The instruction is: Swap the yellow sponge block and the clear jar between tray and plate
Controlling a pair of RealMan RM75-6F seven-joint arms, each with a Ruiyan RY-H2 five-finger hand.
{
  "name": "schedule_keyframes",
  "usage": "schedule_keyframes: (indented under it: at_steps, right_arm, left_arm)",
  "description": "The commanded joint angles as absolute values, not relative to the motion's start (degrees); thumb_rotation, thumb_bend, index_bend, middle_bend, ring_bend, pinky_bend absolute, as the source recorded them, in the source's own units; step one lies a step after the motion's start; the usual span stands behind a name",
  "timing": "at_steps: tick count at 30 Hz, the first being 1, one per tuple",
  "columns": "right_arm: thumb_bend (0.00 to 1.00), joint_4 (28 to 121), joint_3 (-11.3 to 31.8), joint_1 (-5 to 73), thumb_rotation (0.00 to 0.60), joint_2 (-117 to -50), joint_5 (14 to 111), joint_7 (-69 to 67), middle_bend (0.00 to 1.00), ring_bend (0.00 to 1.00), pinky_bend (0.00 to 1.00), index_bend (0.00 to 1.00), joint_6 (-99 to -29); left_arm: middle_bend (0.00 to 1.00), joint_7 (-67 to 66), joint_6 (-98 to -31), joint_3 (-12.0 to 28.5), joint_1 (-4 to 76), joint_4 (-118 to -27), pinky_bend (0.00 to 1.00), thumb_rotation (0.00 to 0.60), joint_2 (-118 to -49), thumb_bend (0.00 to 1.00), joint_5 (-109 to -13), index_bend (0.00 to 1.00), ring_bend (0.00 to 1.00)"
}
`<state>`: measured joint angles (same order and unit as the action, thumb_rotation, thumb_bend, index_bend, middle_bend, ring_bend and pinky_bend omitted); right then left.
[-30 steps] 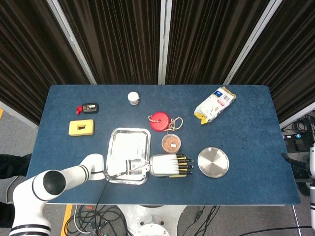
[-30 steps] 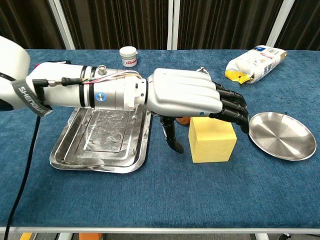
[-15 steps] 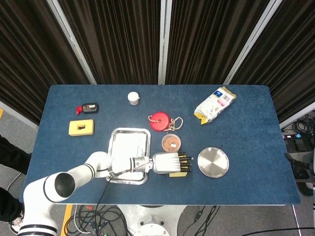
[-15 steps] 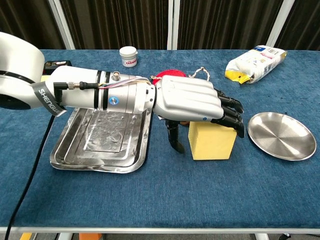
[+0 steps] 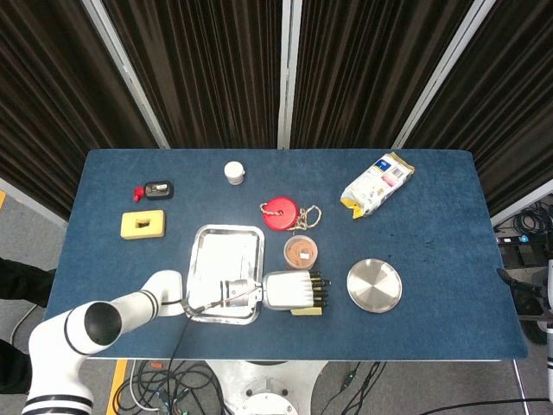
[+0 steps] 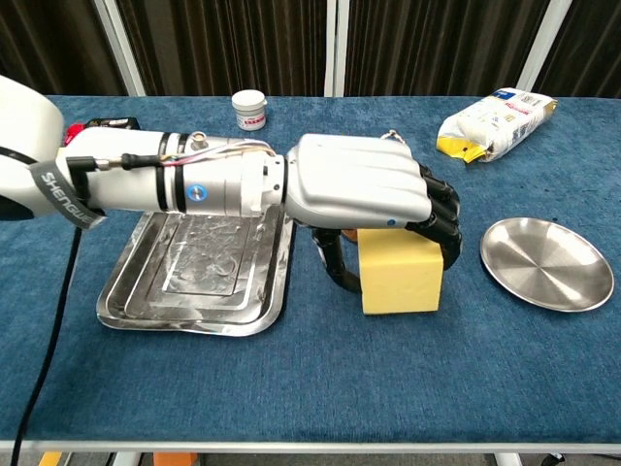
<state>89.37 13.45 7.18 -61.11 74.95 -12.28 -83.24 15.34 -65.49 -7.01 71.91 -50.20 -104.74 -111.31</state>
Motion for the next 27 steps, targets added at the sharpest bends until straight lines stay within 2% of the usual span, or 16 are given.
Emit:
schedule_keyframes:
  at_steps: [1,8,14,18,22,27]
  right_arm:
    - [0.0,89.55,13.41,7.24,0.6,-61.08,75.16,-12.07,0.0,0.0,0.0,0.0,-83.25]
    - [0.0,90.02,13.06,7.51,0.6,-61.39,76.09,-11.2,0.0,0.0,0.0,0.0,-83.32]
    - [0.0,90.92,12.89,8.5,0.6,-61.99,76.74,-9.2,0.0,0.0,0.0,0.0,-82.63]
    - [0.0,91.71,12.67,9.03,0.6,-62.37,77.1,-7.7,0.0,0.0,0.0,0.0,-82.29]
    - [0.0,92.26,12.4,9.42,0.6,-62.64,77.43,-6.51,0.0,0.0,0.0,0.0,-81.97]
    - [0.0,92.35,12.1,9.92,0.6,-62.93,77.32,-5.56,0.0,0.0,0.0,0.0,-81.12]
  left_arm:
    - [0.38,12.21,-67.49,-6.93,70.01,-55.63,0.34,0.6,-100.27,0.2,-110.43,0.4,0.21]
    - [0.39,4.88,-66.69,-8.72,62.9,-67.68,0.35,0.6,-88.11,0.19,-104.83,0.41,0.22]
    - [0.39,1.65,-64.12,-10.72,59.07,-73.27,0.36,0.6,-81.77,0.19,-102.04,0.41,0.22]
    - [0.38,1.24,-63.27,-10.91,57.18,-73.8,0.35,0.6,-81.31,0.19,-100.92,0.39,0.22]
    - [0.3,2.22,-61.61,-10.87,56.0,-72.84,0.35,0.6,-82.4,0.14,-99.99,0.27,0.2]
    - [0.21,2.74,-62.05,-10.02,54.84,-70.64,0.33,0.6,-83.68,0.1,-100.21,0.18,0.15]
